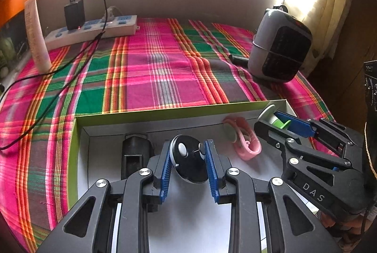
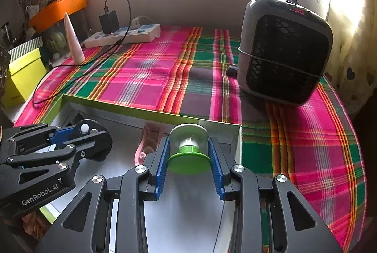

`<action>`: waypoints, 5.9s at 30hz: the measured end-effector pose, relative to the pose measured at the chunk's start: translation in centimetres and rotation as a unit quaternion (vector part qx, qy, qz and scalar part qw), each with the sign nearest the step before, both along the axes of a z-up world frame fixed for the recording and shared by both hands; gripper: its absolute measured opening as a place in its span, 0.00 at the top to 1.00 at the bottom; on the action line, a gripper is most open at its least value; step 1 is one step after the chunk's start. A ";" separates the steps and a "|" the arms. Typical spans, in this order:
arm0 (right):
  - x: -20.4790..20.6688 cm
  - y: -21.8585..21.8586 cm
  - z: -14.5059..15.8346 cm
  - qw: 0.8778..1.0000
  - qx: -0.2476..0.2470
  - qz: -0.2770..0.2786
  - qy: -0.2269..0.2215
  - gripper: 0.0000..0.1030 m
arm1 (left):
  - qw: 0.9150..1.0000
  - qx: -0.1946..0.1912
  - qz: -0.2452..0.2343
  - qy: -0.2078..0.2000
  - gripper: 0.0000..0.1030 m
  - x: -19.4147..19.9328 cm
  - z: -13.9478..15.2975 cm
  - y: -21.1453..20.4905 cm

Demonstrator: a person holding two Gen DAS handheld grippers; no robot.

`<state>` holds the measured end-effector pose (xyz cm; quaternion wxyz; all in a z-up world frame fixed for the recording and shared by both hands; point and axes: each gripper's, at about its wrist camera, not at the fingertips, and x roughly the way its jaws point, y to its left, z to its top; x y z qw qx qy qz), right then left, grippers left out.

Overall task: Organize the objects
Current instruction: 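Lower the black disc into the box with the left tool while the right tool lowers the spool in, then open both tools to release the disc and spool in the box, then withdraw both tools from the box toward the items in front of it, then grasp the pink elongated piece with the right tool while the left tool approaches a walnut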

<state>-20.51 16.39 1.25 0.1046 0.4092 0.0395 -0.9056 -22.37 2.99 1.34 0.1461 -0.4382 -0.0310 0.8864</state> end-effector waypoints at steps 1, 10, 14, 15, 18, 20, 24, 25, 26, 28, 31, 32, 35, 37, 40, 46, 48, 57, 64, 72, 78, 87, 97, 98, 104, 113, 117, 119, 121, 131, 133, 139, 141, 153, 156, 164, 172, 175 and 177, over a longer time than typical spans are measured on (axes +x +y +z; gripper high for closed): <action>0.0 -0.1 0.0 1.000 0.001 0.001 0.000 0.66 | 1.000 -0.001 0.001 -0.002 0.75 0.0 -0.1 0.0; -0.1 -0.3 0.0 1.000 0.008 0.002 -0.003 0.66 | 1.000 -0.001 0.001 -0.009 0.75 -0.2 -0.2 0.0; -0.1 -0.3 0.0 1.000 0.005 0.003 -0.004 0.66 | 1.000 0.000 0.002 -0.011 0.75 -0.2 -0.2 0.0; -0.2 -0.3 0.0 1.000 0.004 0.002 -0.004 0.66 | 1.000 -0.001 0.001 -0.011 0.75 -0.2 -0.2 0.0; -0.1 -0.3 0.0 1.000 0.000 0.002 -0.004 0.66 | 1.000 0.001 0.001 -0.013 0.74 -0.2 -0.2 0.0; -0.1 -0.2 0.0 1.000 -0.003 0.002 -0.005 0.66 | 1.000 0.001 0.002 -0.014 0.73 -0.2 -0.2 -0.1; 0.0 0.0 0.0 1.000 -0.014 -0.002 -0.006 0.66 | 1.000 0.006 0.003 -0.013 0.69 -0.1 -0.1 -0.2; 0.0 0.0 0.0 1.000 -0.016 -0.003 -0.007 0.66 | 1.000 0.007 0.002 -0.012 0.67 -0.1 0.0 -0.2; 0.0 0.0 0.1 1.000 -0.017 -0.004 -0.007 0.66 | 1.000 0.008 0.002 -0.011 0.65 -0.1 0.0 -0.3; 0.1 0.2 0.2 1.000 -0.021 -0.007 -0.006 0.66 | 1.000 0.011 0.002 -0.010 0.64 0.0 0.1 -0.4; 0.2 0.4 0.4 0.999 -0.032 -0.008 -0.004 0.57 | 1.000 0.008 0.003 -0.008 0.63 0.0 0.2 -0.3; 0.2 0.4 0.5 0.999 -0.037 -0.005 -0.004 0.54 | 1.000 0.008 0.004 -0.008 0.63 0.1 0.3 -0.4; 0.4 0.4 0.6 0.999 -0.034 -0.007 -0.001 0.54 | 1.000 0.010 0.007 -0.006 0.62 0.2 0.5 -0.5; 0.4 0.3 0.6 0.999 -0.034 -0.008 -0.001 0.54 | 1.000 0.010 0.007 -0.004 0.62 0.3 0.6 -0.5; 0.6 0.3 0.7 0.999 -0.034 -0.010 0.002 0.54 | 1.000 0.010 0.011 -0.002 0.62 0.5 0.7 -0.6; 1.3 0.9 1.2 0.999 -0.047 -0.020 0.007 0.54 | 1.000 0.000 0.019 0.018 0.60 1.4 1.5 -0.8; 1.6 0.9 1.3 0.998 -0.051 -0.021 0.010 0.54 | 1.000 0.004 0.018 0.019 0.60 1.9 1.7 -0.8; 3.8 0.7 2.1 0.998 -0.059 -0.025 0.020 0.54 | 0.999 -0.002 0.022 0.042 0.60 4.7 2.9 -0.9; 6.0 0.6 2.6 0.998 -0.059 -0.024 0.028 0.54 | 0.998 -0.001 0.031 0.049 0.60 7.1 3.3 -1.4; 8.3 0.3 3.0 0.998 -0.059 -0.018 0.033 0.54 | 0.997 -0.003 0.038 0.064 0.60 9.8 4.0 -2.0; 10.1 0.1 3.0 0.997 -0.062 -0.014 0.038 0.54 | 0.997 -0.007 0.042 0.069 0.60 11.6 4.0 -2.2; 12.2 -0.1 3.0 0.997 -0.059 -0.008 0.044 0.54 | 0.997 -0.006 0.045 0.070 0.60 13.4 4.0 -2.5; 14.1 -0.2 2.0 0.998 -0.048 0.001 0.039 0.54 | 0.995 -0.027 0.052 0.078 0.60 15.8 3.3 -2.8; 14.1 -0.3 2.0 0.998 -0.046 0.002 0.038 0.54 | 0.995 -0.028 0.052 0.078 0.60 15.9 3.2 -2.8; 14.7 -0.6 1.4 0.999 -0.039 0.009 0.033 0.54 | 0.995 -0.036 0.055 0.077 0.60 16.7 2.5 -2.9; 15.1 -0.8 0.6 0.999 -0.034 0.010 0.022 0.54 | 0.996 -0.021 0.047 0.071 0.60 17.4 1.6 -3.6; 15.1 -0.9 0.4 0.999 -0.031 0.009 0.018 0.54 | 0.997 -0.009 0.051 0.061 0.60 17.3 1.1 -4.5; 15.0 -1.0 0.3 0.999 -0.030 0.010 0.016 0.54 | 0.997 -0.006 0.053 0.058 0.60 17.2 0.8 -4.7; 15.0 -1.1 0.1 0.999 -0.027 0.011 0.013 0.54 | 0.997 -0.005 0.055 0.056 0.60 17.2 0.7 -5.0; 14.6 -1.5 -0.7 1.000 -0.015 0.013 -0.003 0.54 | 0.998 0.010 0.050 0.039 0.59 16.8 -0.2 -5.3; 14.4 -1.4 -0.8 1.000 -0.016 0.012 -0.007 0.54 | 0.998 0.012 0.046 0.037 0.57 16.6 -0.3 -5.2; 14.1 -1.5 -1.1 1.000 -0.012 0.013 -0.016 0.54 | 0.999 0.013 0.043 0.025 0.53 15.8 -0.8 -5.0; 14.0 -1.6 -1.1 1.000 -0.012 0.014 -0.018 0.54 | 0.999 0.014 0.042 0.025 0.53 15.7 -0.8 -4.8; 13.4 -1.9 -1.4 0.999 0.002 0.021 -0.024 0.54 | 0.999 0.009 0.042 0.018 0.53 14.6 -1.1 -4.8; 13.3 -2.1 -1.4 0.999 0.011 0.023 -0.023 0.54 | 0.999 0.006 0.041 0.018 0.53 14.3 -1.1 -4.6; 13.3 -2.1 -1.4 0.999 0.014 0.024 -0.023 0.54 | 0.999 0.006 0.041 0.018 0.53 14.1 -1.1 -4.5; 13.2 -1.9 -1.4 0.999 0.012 0.019 -0.023 0.54 | 0.999 0.011 0.041 0.015 0.68 13.7 -1.1 -4.4; 13.2 -1.9 -1.4 0.999 0.012 0.019 -0.023 0.54 | 0.999 0.020 0.043 0.012 0.72 13.5 -1.1 -4.7; 13.2 -1.9 -1.4 1.000 0.011 0.018 -0.023 0.54 | 0.999 0.024 0.045 0.010 0.72 13.4 -1.1 -4.8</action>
